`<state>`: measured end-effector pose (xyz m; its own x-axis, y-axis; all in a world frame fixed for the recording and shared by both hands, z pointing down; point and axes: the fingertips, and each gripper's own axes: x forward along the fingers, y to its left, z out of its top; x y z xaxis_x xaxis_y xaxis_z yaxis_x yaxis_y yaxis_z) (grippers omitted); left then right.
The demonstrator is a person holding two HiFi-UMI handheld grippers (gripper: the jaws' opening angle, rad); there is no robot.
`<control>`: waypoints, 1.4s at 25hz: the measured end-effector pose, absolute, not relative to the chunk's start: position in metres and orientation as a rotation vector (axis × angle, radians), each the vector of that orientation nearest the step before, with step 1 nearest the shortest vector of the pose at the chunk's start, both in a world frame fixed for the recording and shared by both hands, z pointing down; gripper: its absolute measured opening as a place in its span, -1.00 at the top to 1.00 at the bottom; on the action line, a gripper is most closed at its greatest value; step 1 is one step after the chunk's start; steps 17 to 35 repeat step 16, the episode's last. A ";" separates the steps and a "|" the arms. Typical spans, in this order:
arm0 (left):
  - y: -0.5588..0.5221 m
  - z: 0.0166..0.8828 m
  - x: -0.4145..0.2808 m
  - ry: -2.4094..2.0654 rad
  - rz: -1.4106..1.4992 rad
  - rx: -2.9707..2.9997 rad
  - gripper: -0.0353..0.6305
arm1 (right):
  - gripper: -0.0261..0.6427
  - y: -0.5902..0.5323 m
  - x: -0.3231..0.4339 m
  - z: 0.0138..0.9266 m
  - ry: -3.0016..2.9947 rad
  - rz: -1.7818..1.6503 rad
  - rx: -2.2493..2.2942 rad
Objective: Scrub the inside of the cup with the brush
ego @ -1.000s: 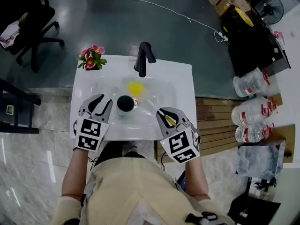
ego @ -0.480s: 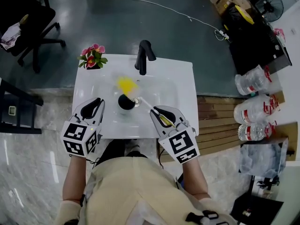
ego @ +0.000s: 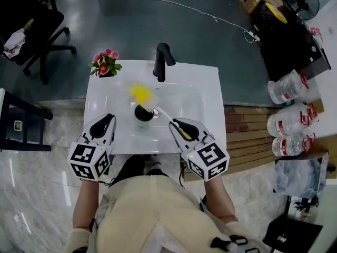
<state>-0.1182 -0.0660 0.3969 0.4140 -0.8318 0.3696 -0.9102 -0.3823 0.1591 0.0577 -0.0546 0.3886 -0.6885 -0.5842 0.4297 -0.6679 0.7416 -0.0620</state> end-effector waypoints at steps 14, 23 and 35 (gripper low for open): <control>-0.061 0.397 -0.104 -1.406 0.176 2.291 0.76 | 0.78 -0.052 0.062 0.395 -2.654 0.506 0.968; -0.060 0.398 -0.102 -1.402 0.170 2.286 0.76 | 0.78 -0.053 0.063 0.396 -2.669 0.538 0.960; -0.060 0.398 -0.102 -1.402 0.170 2.286 0.76 | 0.78 -0.053 0.063 0.396 -2.669 0.538 0.960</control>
